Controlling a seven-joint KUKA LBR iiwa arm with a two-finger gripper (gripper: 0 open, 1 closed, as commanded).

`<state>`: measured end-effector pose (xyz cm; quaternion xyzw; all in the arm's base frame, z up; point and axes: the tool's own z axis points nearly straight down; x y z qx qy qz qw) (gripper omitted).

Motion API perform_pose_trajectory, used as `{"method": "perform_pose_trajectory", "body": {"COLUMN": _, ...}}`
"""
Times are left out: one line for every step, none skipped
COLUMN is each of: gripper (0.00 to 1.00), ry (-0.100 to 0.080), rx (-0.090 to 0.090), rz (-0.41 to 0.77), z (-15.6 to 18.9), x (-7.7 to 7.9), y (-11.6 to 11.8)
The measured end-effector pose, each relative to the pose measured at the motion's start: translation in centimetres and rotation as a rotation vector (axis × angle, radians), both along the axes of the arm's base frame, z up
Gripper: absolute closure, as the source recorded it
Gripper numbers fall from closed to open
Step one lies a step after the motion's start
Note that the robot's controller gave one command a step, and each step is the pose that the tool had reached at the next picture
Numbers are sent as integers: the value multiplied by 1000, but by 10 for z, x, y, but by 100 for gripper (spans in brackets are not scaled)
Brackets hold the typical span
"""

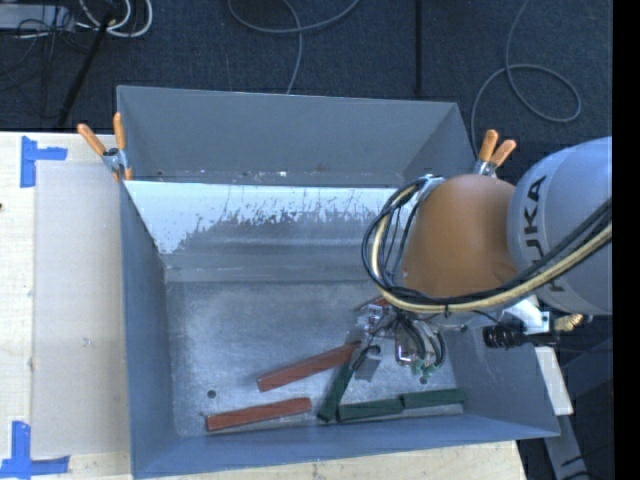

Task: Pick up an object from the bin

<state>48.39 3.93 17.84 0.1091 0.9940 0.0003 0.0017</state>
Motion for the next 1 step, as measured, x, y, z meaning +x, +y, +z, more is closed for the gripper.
{"method": "perform_pose_trajectory", "body": {"gripper": 100, "ry": 2, "rx": 0, "rz": 1, "z": 22, "x": 1, "y": 0}}
